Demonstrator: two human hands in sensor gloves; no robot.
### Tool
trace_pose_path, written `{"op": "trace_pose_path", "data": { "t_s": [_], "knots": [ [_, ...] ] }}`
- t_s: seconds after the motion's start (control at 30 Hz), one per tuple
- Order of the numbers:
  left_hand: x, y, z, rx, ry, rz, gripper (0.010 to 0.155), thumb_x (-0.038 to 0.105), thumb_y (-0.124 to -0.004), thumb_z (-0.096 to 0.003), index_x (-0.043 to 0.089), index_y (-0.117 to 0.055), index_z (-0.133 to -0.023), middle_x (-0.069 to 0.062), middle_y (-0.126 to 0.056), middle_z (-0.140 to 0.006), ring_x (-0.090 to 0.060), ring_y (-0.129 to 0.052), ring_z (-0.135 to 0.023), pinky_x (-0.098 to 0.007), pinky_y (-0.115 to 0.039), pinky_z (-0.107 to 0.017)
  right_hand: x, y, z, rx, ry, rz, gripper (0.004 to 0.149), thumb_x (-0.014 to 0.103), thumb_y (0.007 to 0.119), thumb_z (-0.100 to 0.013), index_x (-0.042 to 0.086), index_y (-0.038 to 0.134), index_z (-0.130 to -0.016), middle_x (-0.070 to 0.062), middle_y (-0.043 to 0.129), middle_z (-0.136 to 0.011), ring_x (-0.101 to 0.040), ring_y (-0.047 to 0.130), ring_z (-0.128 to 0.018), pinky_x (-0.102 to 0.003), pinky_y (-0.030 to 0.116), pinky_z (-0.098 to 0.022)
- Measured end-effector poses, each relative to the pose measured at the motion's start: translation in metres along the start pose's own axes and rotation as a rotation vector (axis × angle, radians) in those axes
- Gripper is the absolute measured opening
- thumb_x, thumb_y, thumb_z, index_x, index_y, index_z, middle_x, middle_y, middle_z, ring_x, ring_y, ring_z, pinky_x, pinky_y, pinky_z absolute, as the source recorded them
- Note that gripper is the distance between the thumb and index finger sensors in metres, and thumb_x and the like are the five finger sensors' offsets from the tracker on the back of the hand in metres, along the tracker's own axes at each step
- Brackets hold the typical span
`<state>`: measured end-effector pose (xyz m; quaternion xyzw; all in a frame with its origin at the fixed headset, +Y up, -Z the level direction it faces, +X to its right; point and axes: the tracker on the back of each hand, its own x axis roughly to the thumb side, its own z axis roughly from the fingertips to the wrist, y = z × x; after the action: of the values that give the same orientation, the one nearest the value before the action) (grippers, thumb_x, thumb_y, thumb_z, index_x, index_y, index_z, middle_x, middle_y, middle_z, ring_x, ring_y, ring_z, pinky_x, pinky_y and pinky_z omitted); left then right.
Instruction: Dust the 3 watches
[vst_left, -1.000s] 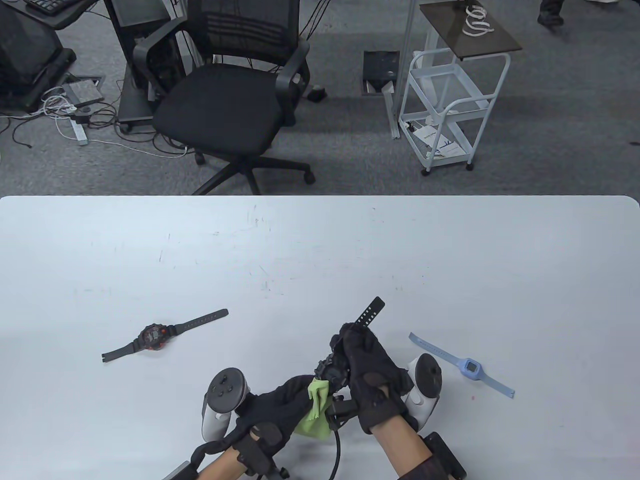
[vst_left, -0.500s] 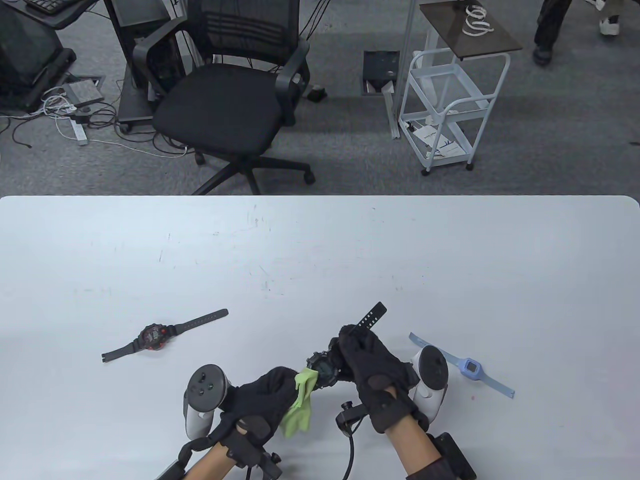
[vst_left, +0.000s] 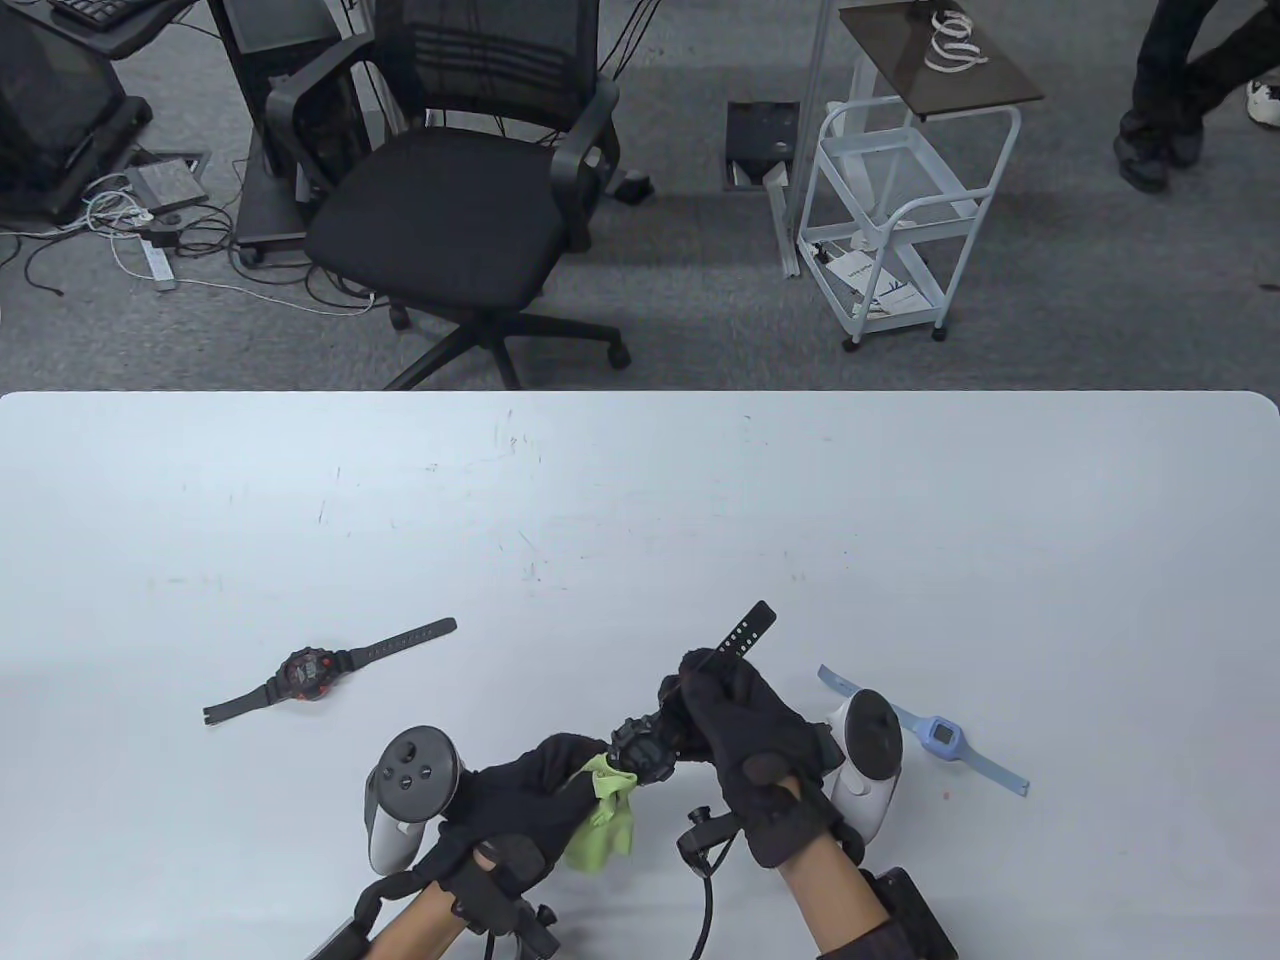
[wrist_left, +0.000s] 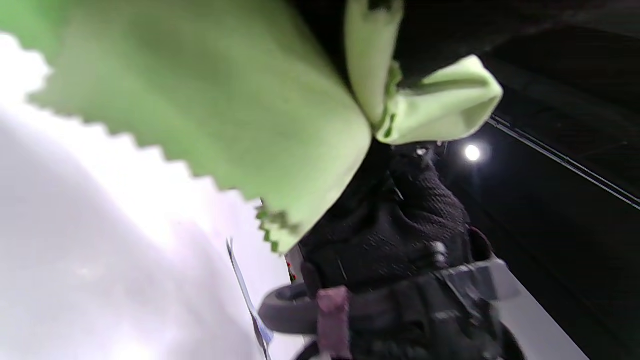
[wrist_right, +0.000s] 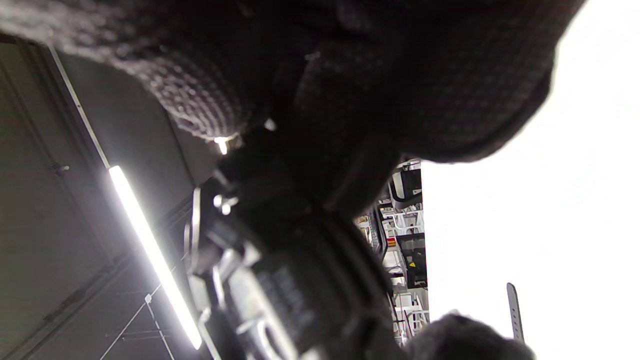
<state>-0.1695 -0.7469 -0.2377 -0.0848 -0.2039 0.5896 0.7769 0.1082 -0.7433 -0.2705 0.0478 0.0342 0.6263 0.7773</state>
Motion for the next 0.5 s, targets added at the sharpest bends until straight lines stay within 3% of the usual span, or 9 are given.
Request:
{"op": "trace_pose_path", "data": {
  "t_s": [0.17, 0.37, 0.5],
  "knots": [
    [0.0066, 0.0060, 0.0022, 0.030, -0.033, -0.158, 0.046, 0.048, -0.087, -0.0486, 0.010, -0.092, -0.074, -0.005, -0.107, -0.051, -0.024, -0.110, -0.034, -0.057, -0.089, -0.043, 0.0006, -0.0017, 0.0002, -0.004, -0.005, 0.004, 0.046, 0.042, 0.085, -0.046, 0.018, 0.084, -0.085, -0.002, 0.101, -0.070, -0.010, 0.111, -0.044, -0.040, 0.093, -0.033],
    [0.0083, 0.0031, -0.0004, -0.034, -0.040, -0.160, 0.048, 0.035, -0.084, -0.0484, 0.006, -0.085, -0.087, -0.012, -0.103, -0.065, -0.027, -0.109, -0.046, -0.060, -0.087, -0.047, 0.0012, -0.0018, -0.0001, 0.005, -0.016, 0.015, 0.046, 0.042, 0.085, -0.046, 0.018, 0.085, -0.085, -0.002, 0.101, -0.071, -0.011, 0.110, -0.044, -0.040, 0.093, -0.034],
    [0.0074, 0.0041, 0.0003, -0.018, -0.032, -0.157, 0.047, 0.034, -0.084, -0.0479, 0.005, -0.086, -0.085, -0.012, -0.104, -0.061, -0.026, -0.110, -0.043, -0.059, -0.088, -0.045, 0.0011, -0.0013, 0.0003, 0.012, -0.016, 0.014, 0.046, 0.042, 0.085, -0.046, 0.018, 0.085, -0.085, -0.002, 0.101, -0.071, -0.012, 0.110, -0.044, -0.041, 0.093, -0.034]
  ]
}}
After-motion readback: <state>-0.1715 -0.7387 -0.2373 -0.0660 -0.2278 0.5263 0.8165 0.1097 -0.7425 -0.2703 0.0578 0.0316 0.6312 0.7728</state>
